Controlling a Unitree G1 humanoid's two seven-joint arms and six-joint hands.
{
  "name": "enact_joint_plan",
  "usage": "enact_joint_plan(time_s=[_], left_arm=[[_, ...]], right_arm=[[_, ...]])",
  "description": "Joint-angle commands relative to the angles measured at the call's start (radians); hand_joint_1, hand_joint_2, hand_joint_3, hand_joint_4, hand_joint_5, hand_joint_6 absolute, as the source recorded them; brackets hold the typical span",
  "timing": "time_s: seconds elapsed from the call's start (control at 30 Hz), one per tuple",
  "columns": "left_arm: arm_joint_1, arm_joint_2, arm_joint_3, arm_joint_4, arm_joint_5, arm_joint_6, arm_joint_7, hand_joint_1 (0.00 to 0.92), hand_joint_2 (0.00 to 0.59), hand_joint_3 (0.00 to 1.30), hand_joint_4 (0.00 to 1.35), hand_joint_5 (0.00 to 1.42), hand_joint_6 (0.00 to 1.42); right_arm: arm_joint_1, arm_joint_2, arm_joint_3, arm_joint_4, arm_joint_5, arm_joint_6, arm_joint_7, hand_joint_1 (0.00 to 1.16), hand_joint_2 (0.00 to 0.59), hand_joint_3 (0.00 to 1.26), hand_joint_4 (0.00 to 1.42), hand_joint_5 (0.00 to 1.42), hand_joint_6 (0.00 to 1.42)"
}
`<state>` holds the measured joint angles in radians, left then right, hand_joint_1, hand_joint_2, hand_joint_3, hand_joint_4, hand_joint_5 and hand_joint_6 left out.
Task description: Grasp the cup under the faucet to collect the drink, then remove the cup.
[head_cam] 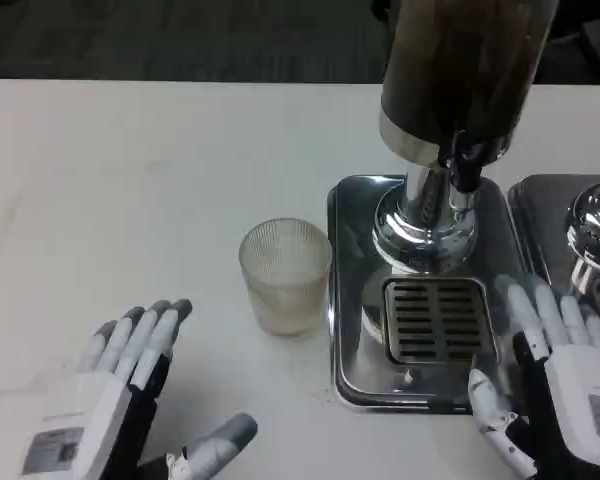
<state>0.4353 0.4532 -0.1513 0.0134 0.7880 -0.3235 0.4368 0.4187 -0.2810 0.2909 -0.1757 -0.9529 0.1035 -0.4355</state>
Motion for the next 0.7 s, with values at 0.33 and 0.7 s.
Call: enact_joint_plan(time_s=[0.33, 0.7], left_arm=[[-0.146, 0.009, 0.064, 0.163, -0.18, -0.123, -0.033, 0.0, 0.108, 0.0, 0.0, 0.0, 0.0], [-0.455, -0.038, 0.028, 0.567, -0.344, -0.309, -0.129, 0.0, 0.029, 0.0, 0.0, 0.0, 0.0]], right_arm=[[0.035, 0.032, 0.011, -0.05, -0.046, 0.033, -0.007, 0.0, 0.535, 0.05, 0.0, 0.0, 0.0], [0.027, 0.032, 0.005, -0.054, -0.049, 0.034, 0.004, 0.0, 0.535, 0.05, 0.0, 0.0, 0.0]])
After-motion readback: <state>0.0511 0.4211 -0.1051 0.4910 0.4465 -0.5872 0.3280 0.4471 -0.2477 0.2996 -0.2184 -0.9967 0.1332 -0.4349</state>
